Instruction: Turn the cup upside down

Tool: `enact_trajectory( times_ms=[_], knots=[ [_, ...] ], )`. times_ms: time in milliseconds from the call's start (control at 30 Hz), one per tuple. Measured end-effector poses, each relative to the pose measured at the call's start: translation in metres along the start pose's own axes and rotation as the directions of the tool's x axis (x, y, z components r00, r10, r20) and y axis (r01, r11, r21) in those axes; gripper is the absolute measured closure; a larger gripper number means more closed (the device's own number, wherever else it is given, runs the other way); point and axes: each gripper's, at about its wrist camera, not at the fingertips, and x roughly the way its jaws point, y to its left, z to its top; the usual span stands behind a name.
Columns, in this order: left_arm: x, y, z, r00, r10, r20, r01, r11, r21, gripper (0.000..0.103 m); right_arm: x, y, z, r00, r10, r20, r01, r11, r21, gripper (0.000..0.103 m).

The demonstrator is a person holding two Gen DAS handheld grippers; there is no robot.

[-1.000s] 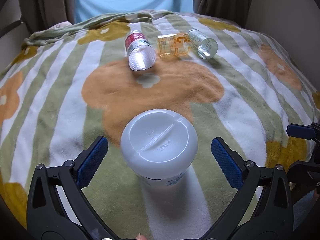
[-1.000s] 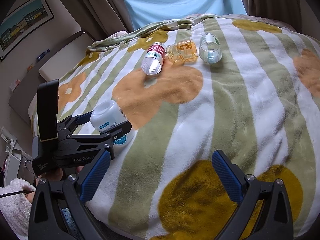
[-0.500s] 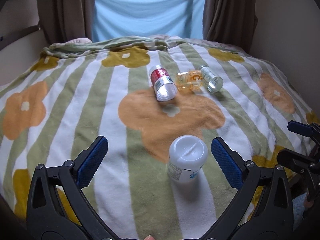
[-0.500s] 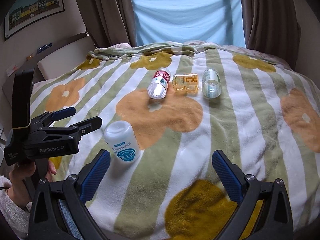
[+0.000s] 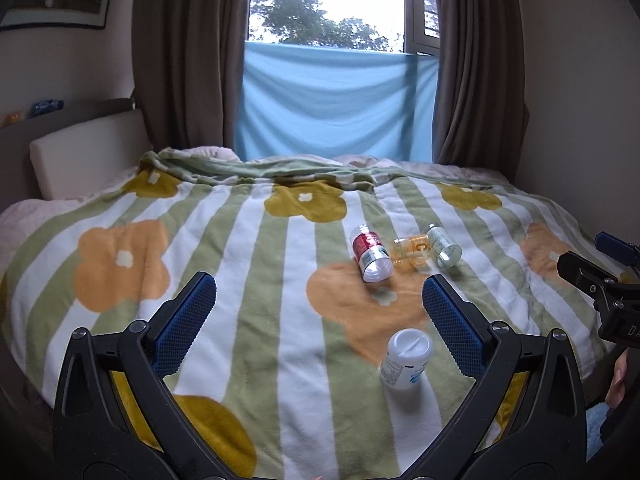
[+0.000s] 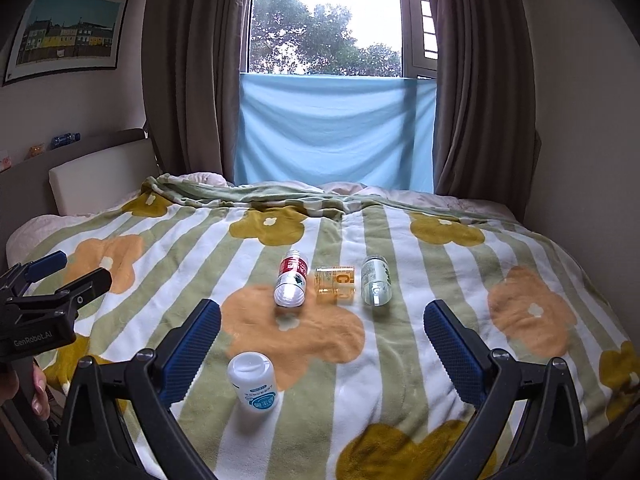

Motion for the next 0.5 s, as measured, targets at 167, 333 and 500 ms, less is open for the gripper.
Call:
enact_trajectory(
  times_ms=[167, 333, 500],
  knots=[
    [-0.010, 0.000, -0.003, 0.999, 0.005, 0.032, -0.005, 1.000, 0.002, 0.000, -0.002, 0.005, -0.001, 1.000, -0.011, 0.007, 0.011, 1.000, 0.022, 0.001],
    [-0.014, -0.008, -0.001, 0.998, -0.002, 0.056, 0.001, 1.000, 0.021, 0.000, -0.002, 0.005, -0.002, 1.000, -0.023, 0.007, 0.023, 0.999, 0.023, 0.001],
    [-0.015, -0.018, 0.000, 0.998, 0.006, 0.067, -0.009, 0.998, 0.056, 0.000, -0.003, 0.004, -0.004, 0.999, -0.039, 0.020, 0.038, 0.999, 0.014, 0.002]
  ],
)
